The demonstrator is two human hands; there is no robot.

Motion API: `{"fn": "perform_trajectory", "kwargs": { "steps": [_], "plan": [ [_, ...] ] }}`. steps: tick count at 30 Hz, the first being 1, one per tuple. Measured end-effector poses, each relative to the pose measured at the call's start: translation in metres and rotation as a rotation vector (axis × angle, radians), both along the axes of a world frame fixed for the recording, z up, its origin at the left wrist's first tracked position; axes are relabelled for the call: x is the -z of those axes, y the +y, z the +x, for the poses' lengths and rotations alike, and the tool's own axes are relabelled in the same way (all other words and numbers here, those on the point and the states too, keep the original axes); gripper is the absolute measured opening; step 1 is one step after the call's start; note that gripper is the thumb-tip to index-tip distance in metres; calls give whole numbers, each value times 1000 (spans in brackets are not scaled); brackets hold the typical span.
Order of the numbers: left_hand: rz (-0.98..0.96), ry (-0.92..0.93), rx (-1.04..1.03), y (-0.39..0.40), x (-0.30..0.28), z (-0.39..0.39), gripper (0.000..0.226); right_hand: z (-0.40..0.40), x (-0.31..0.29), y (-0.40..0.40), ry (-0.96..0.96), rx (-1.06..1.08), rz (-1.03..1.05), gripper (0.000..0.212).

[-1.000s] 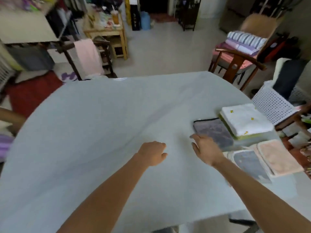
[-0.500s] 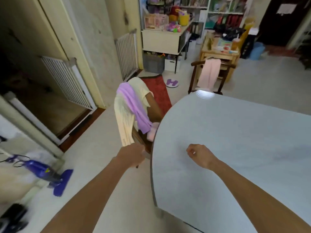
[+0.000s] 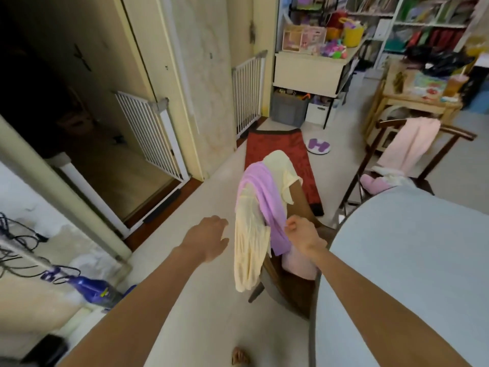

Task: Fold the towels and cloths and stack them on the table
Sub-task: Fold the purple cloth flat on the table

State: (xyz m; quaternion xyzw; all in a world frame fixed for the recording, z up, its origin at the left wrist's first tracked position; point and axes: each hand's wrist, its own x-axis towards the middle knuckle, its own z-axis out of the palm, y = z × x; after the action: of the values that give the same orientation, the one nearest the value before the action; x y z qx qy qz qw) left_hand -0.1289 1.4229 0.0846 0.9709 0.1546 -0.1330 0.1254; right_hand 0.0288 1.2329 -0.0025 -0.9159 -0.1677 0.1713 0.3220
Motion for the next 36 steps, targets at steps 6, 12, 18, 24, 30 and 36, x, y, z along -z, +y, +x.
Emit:
{"fn": "perform_trajectory", "kwargs": {
  "steps": [6,12,18,24,30,36],
  "plan": [
    [-71,-17,-7,80,9,78,50,81,39,126,59,126,64,29],
    [-88,18,-2,137,29,115,53,105,65,175,18,368,207,21],
    [-305,-202,42,159,34,161,50,125,6,170,32,287,442,18],
    [-552,-438,85,124,28,190,43,105,-68,157,33,121,502,24],
    [-546,-478,253,82,0,179,14,40,-128,95,-43,232,455,26],
    [-807,-154,667,15,-36,151,15,-64,-161,-10,-70,349,178,31]
  ]
}}
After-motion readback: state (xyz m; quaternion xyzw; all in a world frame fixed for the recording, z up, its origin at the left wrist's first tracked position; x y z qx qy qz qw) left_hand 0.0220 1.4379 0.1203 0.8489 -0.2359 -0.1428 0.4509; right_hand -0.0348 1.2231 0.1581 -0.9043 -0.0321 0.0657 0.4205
